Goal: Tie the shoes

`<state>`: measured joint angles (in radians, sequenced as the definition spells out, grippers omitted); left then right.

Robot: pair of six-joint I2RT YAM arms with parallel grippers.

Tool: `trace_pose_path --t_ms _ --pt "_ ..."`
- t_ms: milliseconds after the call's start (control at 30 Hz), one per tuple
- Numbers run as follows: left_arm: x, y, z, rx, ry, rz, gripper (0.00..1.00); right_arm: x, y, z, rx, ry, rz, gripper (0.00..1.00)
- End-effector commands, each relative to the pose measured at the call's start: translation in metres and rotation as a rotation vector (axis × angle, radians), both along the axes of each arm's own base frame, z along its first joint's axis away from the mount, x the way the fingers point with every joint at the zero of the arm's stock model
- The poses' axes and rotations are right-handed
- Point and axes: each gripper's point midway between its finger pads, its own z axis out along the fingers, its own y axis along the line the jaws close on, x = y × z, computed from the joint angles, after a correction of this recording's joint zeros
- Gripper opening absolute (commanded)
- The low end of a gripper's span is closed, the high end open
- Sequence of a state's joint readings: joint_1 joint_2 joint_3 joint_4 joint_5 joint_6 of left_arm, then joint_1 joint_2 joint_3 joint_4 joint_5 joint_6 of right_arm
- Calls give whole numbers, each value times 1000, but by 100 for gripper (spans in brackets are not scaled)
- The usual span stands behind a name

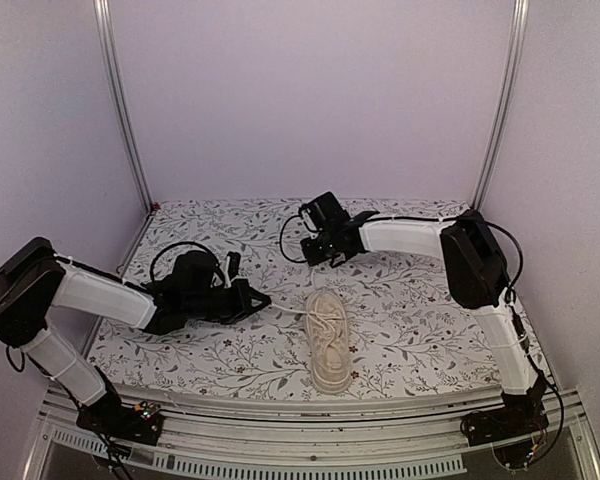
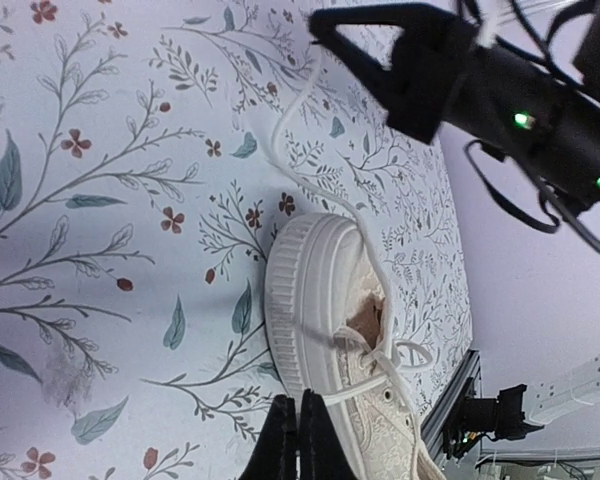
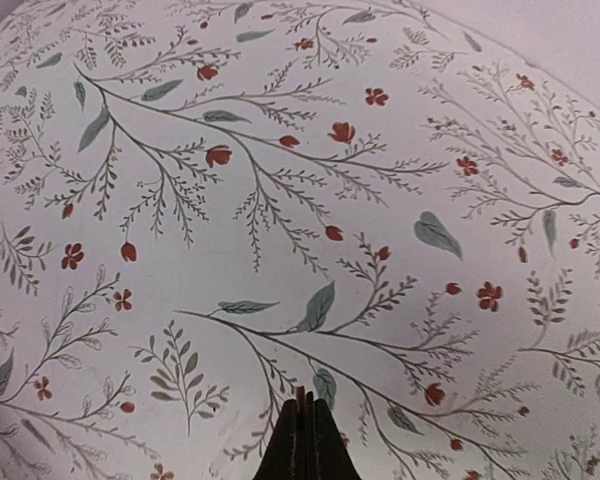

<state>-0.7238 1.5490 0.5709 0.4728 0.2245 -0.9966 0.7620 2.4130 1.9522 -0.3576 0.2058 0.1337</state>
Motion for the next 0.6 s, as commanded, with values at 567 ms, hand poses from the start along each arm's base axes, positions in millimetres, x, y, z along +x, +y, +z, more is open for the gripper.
trace_pose_path --t_ms 567 --pt "90 -40 18 73 -181 -162 0 -122 -62 197 347 -140 120 15"
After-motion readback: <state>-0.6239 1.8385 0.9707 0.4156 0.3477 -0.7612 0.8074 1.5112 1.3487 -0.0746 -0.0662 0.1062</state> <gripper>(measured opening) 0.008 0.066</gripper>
